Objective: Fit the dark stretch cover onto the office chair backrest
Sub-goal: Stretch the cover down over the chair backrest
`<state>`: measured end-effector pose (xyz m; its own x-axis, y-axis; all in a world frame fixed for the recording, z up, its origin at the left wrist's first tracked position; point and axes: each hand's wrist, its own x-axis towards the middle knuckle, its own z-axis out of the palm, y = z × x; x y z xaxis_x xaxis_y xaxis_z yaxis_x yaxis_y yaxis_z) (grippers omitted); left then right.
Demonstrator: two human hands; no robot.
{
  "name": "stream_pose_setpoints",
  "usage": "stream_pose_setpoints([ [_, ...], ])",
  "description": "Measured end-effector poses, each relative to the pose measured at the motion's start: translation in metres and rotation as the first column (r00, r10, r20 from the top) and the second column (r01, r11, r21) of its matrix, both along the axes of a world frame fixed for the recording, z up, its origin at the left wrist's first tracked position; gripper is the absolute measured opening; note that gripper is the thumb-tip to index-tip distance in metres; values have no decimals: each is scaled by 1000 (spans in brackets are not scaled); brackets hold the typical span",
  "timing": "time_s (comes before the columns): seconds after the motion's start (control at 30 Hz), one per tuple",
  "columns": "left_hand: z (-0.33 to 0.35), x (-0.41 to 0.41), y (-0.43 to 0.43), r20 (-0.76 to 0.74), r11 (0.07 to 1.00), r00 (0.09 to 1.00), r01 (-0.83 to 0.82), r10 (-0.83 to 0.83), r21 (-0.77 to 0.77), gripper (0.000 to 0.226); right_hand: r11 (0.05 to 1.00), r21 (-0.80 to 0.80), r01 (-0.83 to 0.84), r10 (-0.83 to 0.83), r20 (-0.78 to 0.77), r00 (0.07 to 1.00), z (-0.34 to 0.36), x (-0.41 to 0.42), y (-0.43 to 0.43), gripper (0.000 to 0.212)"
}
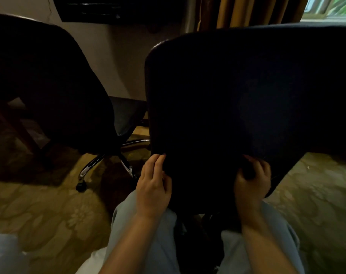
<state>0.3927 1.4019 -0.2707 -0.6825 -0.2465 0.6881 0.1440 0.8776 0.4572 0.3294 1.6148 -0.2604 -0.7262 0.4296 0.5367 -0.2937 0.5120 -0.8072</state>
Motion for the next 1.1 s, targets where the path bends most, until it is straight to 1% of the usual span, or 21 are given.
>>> stream_pose_setpoints([
  [0.07, 1, 0, 1, 4, 1000, 1000, -8, 8, 11, 44, 999, -15, 42, -42, 41, 998, 2, -1, -1, 36],
  [0.13, 1, 0, 1, 21, 1000, 1000, -12, 11, 17, 46, 999, 31, 10, -11, 24, 1000, 0, 2, -13, 33],
  [0.2, 0, 1, 0, 47, 1000, 999, -21, 21, 15, 48, 989, 118, -89, 90, -4, 996, -3, 6, -30, 32],
  [0.3, 0, 2, -3, 90, 1000, 996, -29, 29, -1, 50, 915, 282, -288, 296, 15, 955, -13, 10, -45, 34],
  [0.37, 0, 2, -5, 121, 999, 992, -38, 37, 5, 56, 884, 314, -346, 350, 48, 936, -16, 9, -47, 37],
  [0.4, 0, 2, -5, 133, 999, 990, -46, 44, 13, 61, 887, 311, -341, 347, 39, 937, -16, 9, -46, 37],
  [0.47, 0, 0, -6, 151, 997, 987, -59, 53, 38, 68, 922, 274, -274, 288, -12, 958, -13, 9, -39, 32],
  [0.5, 0, -1, -6, 158, 997, 986, -63, 54, 52, 69, 947, 236, -218, 232, -36, 972, -10, 8, -32, 31],
  [0.6, -2, -4, -5, 162, 994, 985, -79, 65, 81, 70, 999, 43, -20, 21, -23, 1000, 0, 2, -1, 33],
  [0.7, -3, -6, -2, 171, 989, 982, -98, 79, 110, 70, 983, -93, 156, -156, 5, 988, 4, -5, 31, 31],
  [0.77, -3, -8, 0, 150, 990, 986, -93, 77, 103, 68, 979, -95, 178, -178, 12, 984, 4, -7, 37, 31],
  [0.87, -4, -9, 6, 113, 999, 993, -15, 11, 36, 60, 997, -27, 72, -71, 37, 997, 2, -4, 19, 34],
  [0.93, -5, -9, 11, 125, 999, 992, 36, -36, 0, 59, 998, 55, -24, 23, 15, 1000, -2, -1, -3, 35],
  [1.0, -6, -8, 13, 143, 999, 988, 52, -50, -10, 59, 976, 165, -142, 145, -7, 989, -9, 3, -25, 32],
  [1.07, -6, -7, 14, 150, 998, 987, 57, -53, -18, 59, 932, 258, -254, 257, 20, 966, -18, 6, -41, 33],
  [1.1, -6, -6, 14, 150, 998, 987, 63, -59, -18, 58, 915, 286, -286, 287, 40, 957, -21, 7, -45, 34],
])
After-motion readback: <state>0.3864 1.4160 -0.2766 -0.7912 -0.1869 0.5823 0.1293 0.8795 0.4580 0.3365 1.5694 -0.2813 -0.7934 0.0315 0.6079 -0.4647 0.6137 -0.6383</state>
